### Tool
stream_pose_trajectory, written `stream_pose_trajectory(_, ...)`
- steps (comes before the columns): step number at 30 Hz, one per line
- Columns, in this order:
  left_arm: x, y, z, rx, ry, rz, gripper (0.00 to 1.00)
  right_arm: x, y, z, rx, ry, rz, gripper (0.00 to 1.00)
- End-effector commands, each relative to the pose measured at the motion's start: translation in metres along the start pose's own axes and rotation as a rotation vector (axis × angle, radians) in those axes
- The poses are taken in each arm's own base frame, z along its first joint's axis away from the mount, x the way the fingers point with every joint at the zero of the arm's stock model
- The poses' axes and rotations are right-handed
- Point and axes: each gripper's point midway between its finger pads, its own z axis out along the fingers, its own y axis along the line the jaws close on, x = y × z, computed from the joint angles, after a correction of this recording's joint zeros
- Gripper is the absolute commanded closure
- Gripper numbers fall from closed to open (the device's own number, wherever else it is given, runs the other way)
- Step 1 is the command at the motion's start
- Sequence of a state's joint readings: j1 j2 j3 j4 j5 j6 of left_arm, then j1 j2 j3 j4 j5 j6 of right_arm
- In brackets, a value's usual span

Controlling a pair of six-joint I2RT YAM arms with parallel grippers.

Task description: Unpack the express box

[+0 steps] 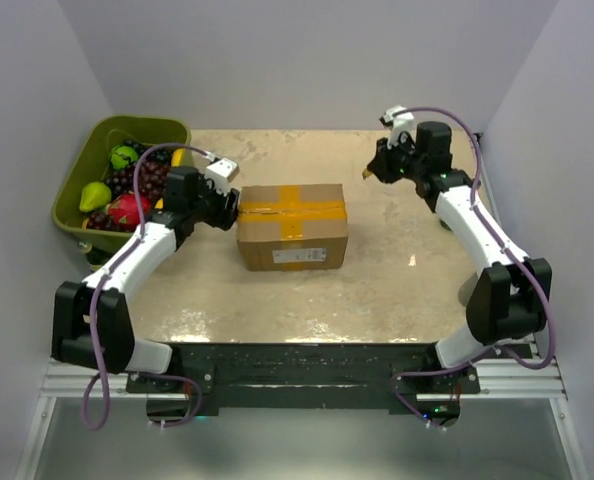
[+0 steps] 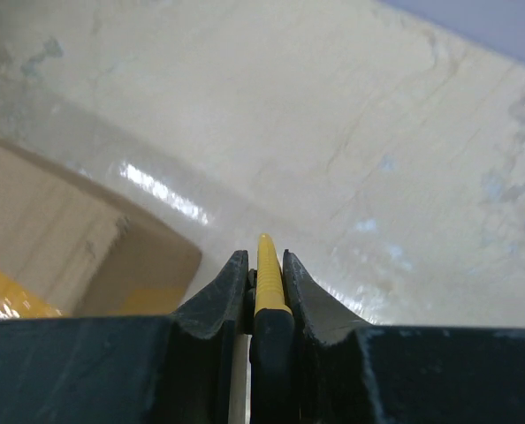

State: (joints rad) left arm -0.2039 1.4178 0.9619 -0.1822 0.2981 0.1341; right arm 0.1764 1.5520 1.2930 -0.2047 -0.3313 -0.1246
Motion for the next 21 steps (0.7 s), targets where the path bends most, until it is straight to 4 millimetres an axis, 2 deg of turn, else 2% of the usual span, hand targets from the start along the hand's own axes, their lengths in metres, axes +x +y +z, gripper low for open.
stream_pose_trajectory(1,-0.019,-0.006,-0.025,0.002,-0.046,0.057,0.35,-0.092,0.03,-0.012,-0.165,-0.19,-0.147,1.0)
stream_pose_trajectory(2,-0.018,-0.006,-0.029,0.0,-0.032,0.062,0.3,-0.1,0.038,-0.013,-0.205,-0.203,-0.147,1.0)
stream_pose_trajectory(3,-0.021,-0.005,-0.033,-0.01,-0.035,0.063,0.28,-0.117,0.047,-0.018,-0.249,-0.24,-0.163,1.0)
stream_pose_trajectory(4,-0.034,-0.004,-0.038,-0.018,-0.054,0.063,0.26,-0.123,0.057,-0.018,-0.282,-0.256,-0.171,1.0)
stream_pose_trajectory(5,-0.036,-0.004,-0.043,-0.017,-0.043,0.055,0.23,-0.13,0.065,-0.02,-0.315,-0.276,-0.175,1.0)
stream_pose_trajectory(6,-0.045,-0.003,-0.047,-0.012,-0.058,0.055,0.22,-0.143,0.082,-0.029,-0.399,-0.319,-0.204,1.0)
stream_pose_trajectory(7,-0.069,-0.002,-0.054,-0.006,-0.106,0.068,0.2,-0.149,0.092,-0.033,-0.437,-0.335,-0.218,1.0)
stream_pose_trajectory(9,-0.085,-0.005,-0.056,0.044,-0.124,0.074,0.17,-0.165,0.104,-0.041,-0.491,-0.378,-0.235,1.0)
stream_pose_trajectory(10,-0.108,-0.005,-0.063,0.057,-0.166,0.092,0.16,-0.166,0.117,-0.047,-0.568,-0.388,-0.247,1.0)
stream_pose_trajectory(14,-0.126,-0.006,-0.052,0.131,-0.189,0.1,0.13,-0.171,0.132,-0.05,-0.671,-0.401,-0.236,1.0)
stream_pose_trajectory(15,-0.122,-0.005,-0.04,0.162,-0.17,0.079,0.13,-0.173,0.133,-0.048,-0.682,-0.405,-0.238,1.0)
stream_pose_trajectory(16,-0.129,-0.008,-0.039,0.203,-0.184,0.074,0.13,-0.173,0.136,-0.049,-0.692,-0.404,-0.239,1.0)
stream_pose_trajectory(17,-0.125,-0.015,-0.029,0.3,-0.171,0.032,0.13,-0.174,0.139,-0.048,-0.701,-0.404,-0.242,1.0)
stream_pose_trajectory(19,-0.134,-0.024,-0.024,0.401,-0.182,-0.009,0.13,-0.177,0.147,-0.052,-0.723,-0.412,-0.258,1.0)
stream_pose_trajectory(20,-0.123,-0.033,-0.011,0.513,-0.142,-0.052,0.13,-0.177,0.15,-0.054,-0.731,-0.417,-0.284,1.0)
stream_pose_trajectory(21,-0.119,-0.037,-0.005,0.562,-0.121,-0.078,0.14,-0.174,0.156,-0.057,-0.744,-0.407,-0.291,1.0)
